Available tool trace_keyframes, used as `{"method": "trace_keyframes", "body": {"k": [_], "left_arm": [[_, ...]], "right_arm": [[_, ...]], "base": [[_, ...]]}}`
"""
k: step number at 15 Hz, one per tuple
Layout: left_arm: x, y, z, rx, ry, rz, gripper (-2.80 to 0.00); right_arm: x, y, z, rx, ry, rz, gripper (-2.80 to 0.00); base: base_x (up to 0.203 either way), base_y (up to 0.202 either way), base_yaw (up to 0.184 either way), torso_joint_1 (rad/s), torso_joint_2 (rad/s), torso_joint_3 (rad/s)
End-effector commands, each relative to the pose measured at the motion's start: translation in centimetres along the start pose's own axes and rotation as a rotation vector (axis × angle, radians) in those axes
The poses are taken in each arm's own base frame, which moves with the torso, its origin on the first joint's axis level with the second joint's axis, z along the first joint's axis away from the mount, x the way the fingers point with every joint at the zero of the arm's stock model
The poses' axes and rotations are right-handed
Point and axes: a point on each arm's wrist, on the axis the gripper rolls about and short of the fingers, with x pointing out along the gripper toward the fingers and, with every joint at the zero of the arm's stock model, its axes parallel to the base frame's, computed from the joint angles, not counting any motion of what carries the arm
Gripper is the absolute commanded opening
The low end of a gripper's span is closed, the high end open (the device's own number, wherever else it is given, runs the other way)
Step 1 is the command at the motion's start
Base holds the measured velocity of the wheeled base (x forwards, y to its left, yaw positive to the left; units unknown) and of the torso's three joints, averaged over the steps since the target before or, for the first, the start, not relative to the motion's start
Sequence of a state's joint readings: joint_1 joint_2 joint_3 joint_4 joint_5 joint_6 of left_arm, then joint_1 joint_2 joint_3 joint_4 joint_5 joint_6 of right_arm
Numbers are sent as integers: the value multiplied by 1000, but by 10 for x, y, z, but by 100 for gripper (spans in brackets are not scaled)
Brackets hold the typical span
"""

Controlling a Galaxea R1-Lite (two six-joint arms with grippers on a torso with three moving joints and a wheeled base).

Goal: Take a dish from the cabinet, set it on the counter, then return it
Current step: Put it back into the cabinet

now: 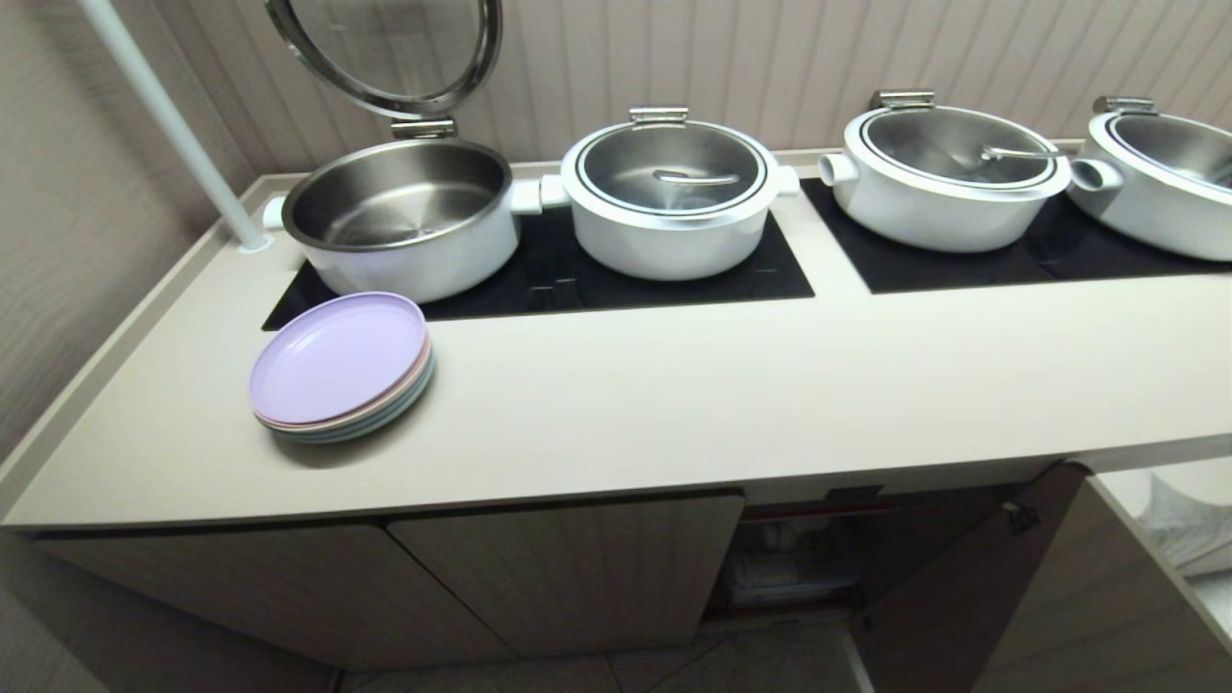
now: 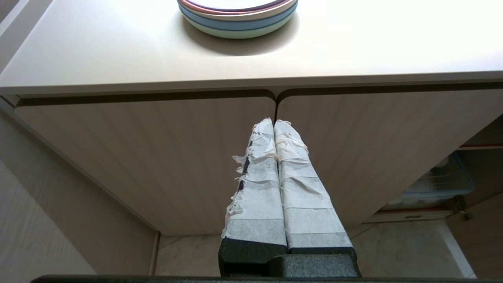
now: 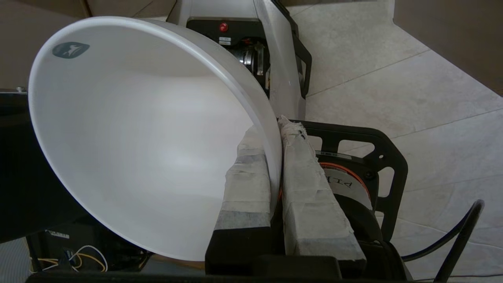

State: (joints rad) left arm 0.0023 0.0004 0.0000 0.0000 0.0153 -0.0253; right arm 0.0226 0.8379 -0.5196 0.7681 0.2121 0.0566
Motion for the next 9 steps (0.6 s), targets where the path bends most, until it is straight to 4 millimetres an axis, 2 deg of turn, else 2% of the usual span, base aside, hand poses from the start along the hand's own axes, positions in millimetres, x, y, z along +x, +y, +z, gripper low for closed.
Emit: {"method": "trace_keyframes", "body": {"k": [1,9], "left_arm": [[0,0,0,-1,0,1,-280],[0,0,0,-1,0,1,-280]], "right_arm": [[0,0,0,3,7,0,-280],[-4,1,2,-10,-5,8,-280]], "base": [[0,0,0,0,0,0],[0,0,0,0,0,0]]}}
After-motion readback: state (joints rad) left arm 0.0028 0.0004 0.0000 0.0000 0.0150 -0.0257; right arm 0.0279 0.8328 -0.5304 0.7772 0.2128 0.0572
